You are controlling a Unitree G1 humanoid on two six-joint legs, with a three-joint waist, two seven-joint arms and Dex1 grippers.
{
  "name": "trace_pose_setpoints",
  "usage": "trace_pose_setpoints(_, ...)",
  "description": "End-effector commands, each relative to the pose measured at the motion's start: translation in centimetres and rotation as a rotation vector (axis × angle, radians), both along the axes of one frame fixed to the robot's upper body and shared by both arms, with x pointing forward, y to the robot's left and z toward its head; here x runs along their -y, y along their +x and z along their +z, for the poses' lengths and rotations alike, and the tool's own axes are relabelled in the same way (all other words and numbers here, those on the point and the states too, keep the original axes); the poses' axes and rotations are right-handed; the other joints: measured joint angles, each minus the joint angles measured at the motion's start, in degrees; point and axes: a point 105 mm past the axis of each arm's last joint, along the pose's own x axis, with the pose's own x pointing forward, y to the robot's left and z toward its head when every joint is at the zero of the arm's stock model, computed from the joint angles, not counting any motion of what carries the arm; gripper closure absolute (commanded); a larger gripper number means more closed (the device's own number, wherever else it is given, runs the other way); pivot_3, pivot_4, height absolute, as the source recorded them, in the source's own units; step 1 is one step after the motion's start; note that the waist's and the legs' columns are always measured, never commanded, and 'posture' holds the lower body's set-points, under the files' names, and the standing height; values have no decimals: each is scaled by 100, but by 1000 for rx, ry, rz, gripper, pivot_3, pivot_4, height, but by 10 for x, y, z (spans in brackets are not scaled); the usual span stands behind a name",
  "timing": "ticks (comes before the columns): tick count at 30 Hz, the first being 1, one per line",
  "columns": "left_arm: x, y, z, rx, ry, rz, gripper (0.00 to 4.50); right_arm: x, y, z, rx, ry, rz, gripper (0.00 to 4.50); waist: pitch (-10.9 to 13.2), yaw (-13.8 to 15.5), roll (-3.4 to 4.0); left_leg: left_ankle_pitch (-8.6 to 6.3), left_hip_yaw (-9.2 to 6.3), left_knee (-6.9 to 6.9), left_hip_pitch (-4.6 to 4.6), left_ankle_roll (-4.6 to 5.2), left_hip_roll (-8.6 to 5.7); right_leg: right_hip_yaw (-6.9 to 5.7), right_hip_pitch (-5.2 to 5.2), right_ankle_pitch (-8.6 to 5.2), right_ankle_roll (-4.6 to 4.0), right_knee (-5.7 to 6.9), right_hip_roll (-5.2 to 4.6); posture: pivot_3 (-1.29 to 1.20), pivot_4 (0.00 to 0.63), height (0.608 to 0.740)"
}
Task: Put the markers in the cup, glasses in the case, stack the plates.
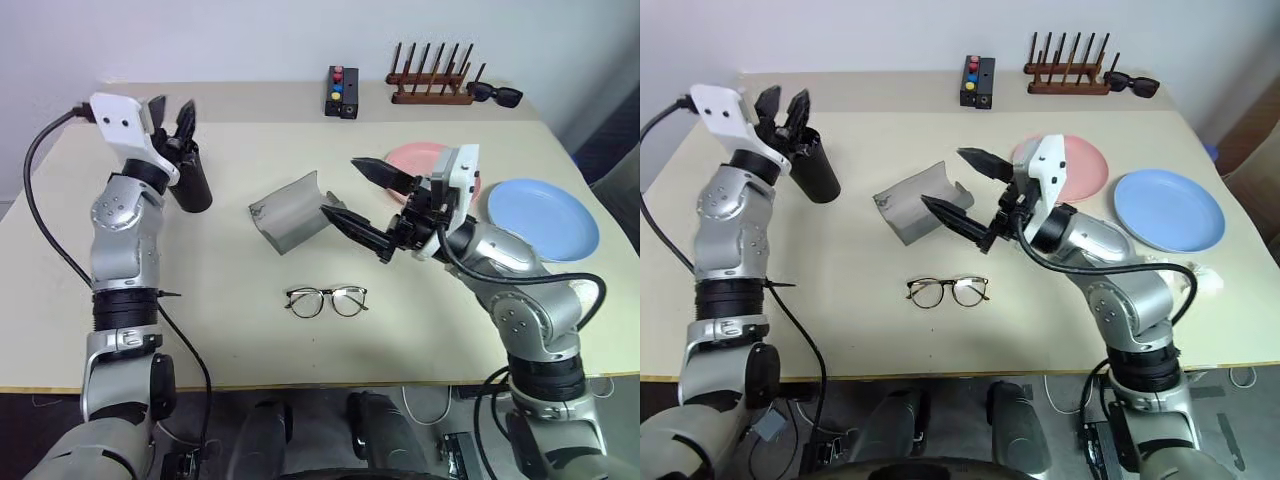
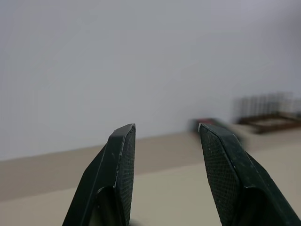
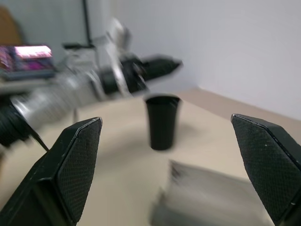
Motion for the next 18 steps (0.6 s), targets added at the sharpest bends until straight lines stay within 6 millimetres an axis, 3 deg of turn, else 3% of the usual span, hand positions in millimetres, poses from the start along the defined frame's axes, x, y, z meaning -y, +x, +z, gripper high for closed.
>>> trace_pose_setpoints(1, 41, -24, -7, -74, 125, -271, 2091, 17, -3, 0, 59, -86, -45, 0, 0, -4, 0, 0, 0, -1, 0, 0, 0, 0, 0, 0, 0, 0, 0, 0, 150, 735)
trace_pose_setpoints(3, 59, -32, -24, -157, 221, -369, 1491, 26, -3, -8, 56, -134, -72, 0, 0, -7, 1, 0, 0, -2, 0, 0, 1, 0, 0, -1, -1, -2, 2, 0, 150, 735)
trace_pose_setpoints(6, 75, -39, -42, -246, 308, -457, 52, 33, -5, -13, 55, -160, -98, 0, 1, -5, 1, 0, 1, -2, 0, 0, 1, 1, 0, -2, -3, -2, 5, 0, 150, 735)
trace_pose_setpoints(10, 94, -41, -65, -353, 359, -556, 52, 37, -9, -20, 54, -186, -139, 0, 1, 3, 0, 0, 3, -1, 2, 1, 3, 2, 0, -6, -8, -4, 7, 0, 150, 735)
trace_pose_setpoints(13, 111, -56, -78, -383, 444, -691, 52, 38, -15, -25, 44, -195, -166, 0, 2, 3, 1, 0, 2, -5, 0, 1, 3, 2, 0, -7, -8, -12, 8, 0, 150, 735)
trace_pose_setpoints(18, 117, -66, -93, -418, 594, -816, 52, 42, -23, -35, 16, -207, -208, 0, 2, 6, 1, 0, 5, -7, -5, 1, 4, 2, 0, -10, -14, -27, 7, 0, 150, 735)
